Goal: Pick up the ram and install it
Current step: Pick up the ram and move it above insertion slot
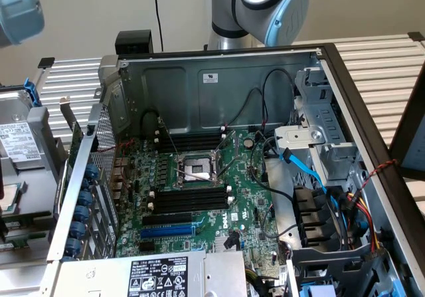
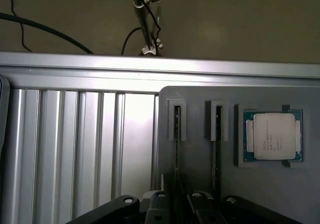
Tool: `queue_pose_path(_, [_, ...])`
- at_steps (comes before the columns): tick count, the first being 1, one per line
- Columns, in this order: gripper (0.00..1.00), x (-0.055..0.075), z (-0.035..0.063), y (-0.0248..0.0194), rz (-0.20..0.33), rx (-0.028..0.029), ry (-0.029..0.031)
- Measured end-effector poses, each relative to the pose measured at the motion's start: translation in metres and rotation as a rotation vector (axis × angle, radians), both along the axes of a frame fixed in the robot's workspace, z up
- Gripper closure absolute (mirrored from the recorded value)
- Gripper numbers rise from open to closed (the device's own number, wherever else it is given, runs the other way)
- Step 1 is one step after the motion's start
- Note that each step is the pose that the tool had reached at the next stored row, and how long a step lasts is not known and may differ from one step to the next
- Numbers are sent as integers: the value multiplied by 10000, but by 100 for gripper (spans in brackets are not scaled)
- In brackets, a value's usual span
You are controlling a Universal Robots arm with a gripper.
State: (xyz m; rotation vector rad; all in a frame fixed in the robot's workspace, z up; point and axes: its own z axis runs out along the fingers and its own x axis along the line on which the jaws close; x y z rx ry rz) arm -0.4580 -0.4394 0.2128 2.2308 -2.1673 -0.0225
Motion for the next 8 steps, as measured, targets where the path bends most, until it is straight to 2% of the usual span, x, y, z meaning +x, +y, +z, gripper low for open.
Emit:
queue_pose_path(4, [80,0,0,0,0,0,10])
queue_pose_path(6, [80,0,-3,1,-1,1,51])
queue_pose_path(8, [80,-1,-2,0,-1,-1,67])
